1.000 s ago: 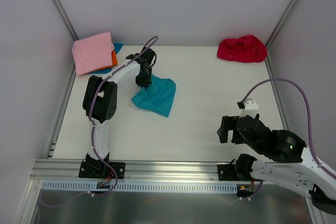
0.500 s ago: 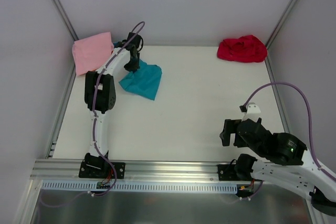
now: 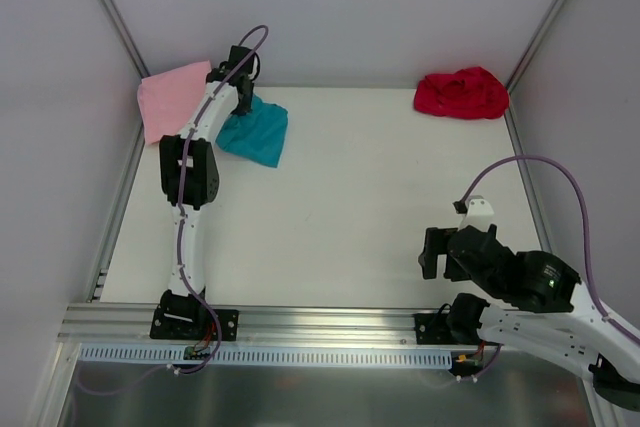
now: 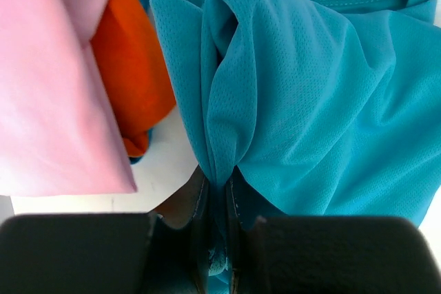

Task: Fold and stack the t-shirts
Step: Put the neatly folded tshirt into the corner of the board with the left arm

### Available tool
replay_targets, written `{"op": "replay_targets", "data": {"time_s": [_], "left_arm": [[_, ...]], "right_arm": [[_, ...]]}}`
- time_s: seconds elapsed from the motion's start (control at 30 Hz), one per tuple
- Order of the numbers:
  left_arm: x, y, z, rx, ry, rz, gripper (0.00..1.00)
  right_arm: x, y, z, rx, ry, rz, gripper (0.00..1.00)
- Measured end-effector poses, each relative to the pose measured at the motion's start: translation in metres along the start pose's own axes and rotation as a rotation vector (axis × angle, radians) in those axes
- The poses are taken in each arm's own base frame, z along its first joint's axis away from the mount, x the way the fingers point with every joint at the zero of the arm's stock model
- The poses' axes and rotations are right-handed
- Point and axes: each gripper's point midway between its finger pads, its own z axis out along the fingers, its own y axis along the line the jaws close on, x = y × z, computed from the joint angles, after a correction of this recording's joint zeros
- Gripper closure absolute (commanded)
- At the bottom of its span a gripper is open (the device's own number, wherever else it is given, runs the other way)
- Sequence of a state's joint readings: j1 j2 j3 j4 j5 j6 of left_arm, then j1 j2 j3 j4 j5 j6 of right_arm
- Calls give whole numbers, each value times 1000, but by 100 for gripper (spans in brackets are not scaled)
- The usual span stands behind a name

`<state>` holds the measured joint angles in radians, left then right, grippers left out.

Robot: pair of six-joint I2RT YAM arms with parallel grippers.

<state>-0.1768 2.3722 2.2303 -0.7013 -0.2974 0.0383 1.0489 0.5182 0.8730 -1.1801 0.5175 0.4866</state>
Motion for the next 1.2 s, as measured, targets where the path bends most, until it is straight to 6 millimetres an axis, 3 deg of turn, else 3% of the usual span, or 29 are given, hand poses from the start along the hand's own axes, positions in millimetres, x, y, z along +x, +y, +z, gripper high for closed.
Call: {"op": "replay_targets", "data": {"time_s": [0.43, 0.7, 1.03, 1.2], "left_arm": [[-19, 69, 21, -28, -85, -141, 100], [-37, 62, 19, 52, -154, -151, 100], [-66, 63, -6, 99, -241, -155, 100], [-83, 86, -34, 88, -303, -182, 100]], "right_arm": [[3, -1, 3, 25, 27, -21, 0], [7, 0, 9, 68, 67, -54, 0], [8, 1, 12, 88, 87, -71, 0], [9, 1, 13, 92, 91, -74, 1]]}}
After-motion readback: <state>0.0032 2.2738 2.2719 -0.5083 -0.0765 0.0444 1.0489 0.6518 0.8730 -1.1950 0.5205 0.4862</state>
